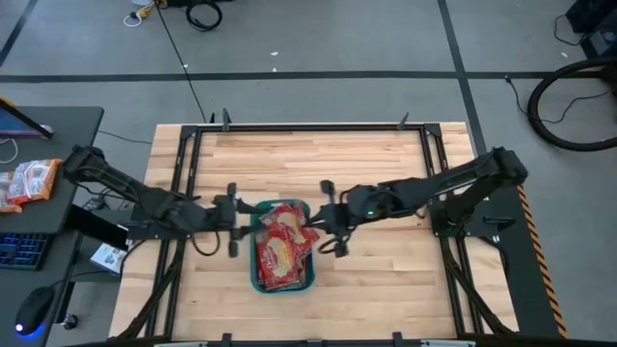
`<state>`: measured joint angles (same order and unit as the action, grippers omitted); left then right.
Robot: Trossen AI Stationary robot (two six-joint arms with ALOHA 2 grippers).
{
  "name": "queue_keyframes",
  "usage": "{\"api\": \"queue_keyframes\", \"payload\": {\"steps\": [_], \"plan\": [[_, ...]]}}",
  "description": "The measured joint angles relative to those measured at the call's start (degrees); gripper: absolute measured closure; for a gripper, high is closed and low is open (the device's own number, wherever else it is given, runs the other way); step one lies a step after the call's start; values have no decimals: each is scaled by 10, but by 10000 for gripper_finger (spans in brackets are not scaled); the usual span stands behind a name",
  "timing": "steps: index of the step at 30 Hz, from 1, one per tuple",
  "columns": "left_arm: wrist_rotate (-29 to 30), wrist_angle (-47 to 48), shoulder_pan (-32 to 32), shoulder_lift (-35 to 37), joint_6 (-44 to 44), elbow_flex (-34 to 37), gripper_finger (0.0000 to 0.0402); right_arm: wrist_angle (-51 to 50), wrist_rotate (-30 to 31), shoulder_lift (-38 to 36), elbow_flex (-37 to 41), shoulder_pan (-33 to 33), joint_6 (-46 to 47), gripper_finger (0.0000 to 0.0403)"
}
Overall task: Sort popcorn bags into baskets
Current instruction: Put the red popcorn bag into the green bin
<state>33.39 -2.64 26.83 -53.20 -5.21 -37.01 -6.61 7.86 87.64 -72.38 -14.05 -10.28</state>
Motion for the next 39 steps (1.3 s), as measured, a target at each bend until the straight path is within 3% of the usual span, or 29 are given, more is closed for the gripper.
{"api": "queue_keyframes", "payload": {"steps": [4,9,20,34,39], "plan": [[0,6,13,50,-12,20,237,0,-4,67,-53,8,-50,402],[1,24,24,97,-45,29,237,-15,-60,156,-114,12,-114,402],[0,40,26,107,-58,30,237,-96,-166,306,-209,3,-177,395],[2,43,26,107,-57,30,237,-81,-205,329,-244,2,-235,399],[5,43,26,107,-55,30,237,-11,-205,331,-244,2,-238,399]]}}
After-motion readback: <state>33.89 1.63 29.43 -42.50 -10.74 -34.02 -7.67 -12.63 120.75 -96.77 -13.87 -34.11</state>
